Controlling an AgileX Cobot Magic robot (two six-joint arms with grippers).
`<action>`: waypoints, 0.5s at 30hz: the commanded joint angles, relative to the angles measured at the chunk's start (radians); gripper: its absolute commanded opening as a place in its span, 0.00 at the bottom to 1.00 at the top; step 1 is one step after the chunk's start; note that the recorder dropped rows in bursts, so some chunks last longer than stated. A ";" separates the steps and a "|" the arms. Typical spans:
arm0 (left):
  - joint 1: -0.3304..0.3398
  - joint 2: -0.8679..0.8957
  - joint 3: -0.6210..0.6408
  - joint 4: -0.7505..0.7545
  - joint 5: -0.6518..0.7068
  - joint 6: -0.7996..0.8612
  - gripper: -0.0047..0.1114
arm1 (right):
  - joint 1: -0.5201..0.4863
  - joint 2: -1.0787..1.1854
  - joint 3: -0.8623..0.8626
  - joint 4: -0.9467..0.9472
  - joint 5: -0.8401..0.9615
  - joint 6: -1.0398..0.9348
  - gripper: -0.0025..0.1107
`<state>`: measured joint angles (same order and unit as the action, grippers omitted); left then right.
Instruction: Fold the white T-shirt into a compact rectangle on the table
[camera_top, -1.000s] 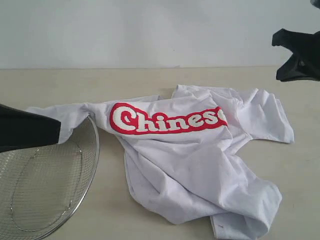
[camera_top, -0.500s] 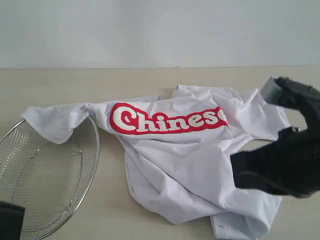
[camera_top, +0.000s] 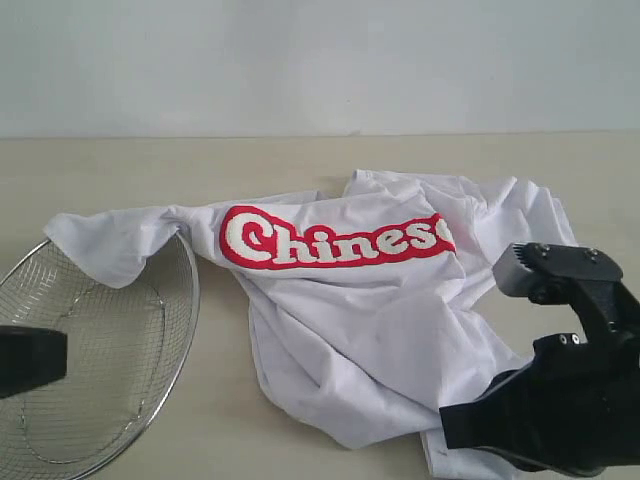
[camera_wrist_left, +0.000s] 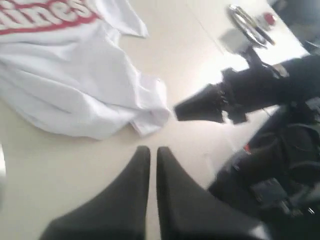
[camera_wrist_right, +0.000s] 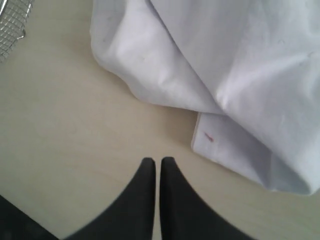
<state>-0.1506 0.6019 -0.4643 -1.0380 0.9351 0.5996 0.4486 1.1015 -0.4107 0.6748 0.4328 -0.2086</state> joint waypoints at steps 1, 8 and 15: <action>0.000 0.046 0.004 0.321 -0.214 -0.211 0.08 | 0.003 -0.011 -0.010 -0.001 -0.025 -0.014 0.02; 0.000 0.227 0.004 0.664 -0.337 -0.425 0.08 | 0.003 -0.011 -0.010 -0.001 -0.050 -0.036 0.02; 0.000 0.374 -0.008 0.680 -0.482 -0.462 0.08 | 0.003 -0.011 -0.010 -0.001 -0.061 -0.062 0.02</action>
<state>-0.1506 0.9306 -0.4643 -0.3650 0.5320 0.1622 0.4486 1.1015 -0.4161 0.6798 0.3884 -0.2548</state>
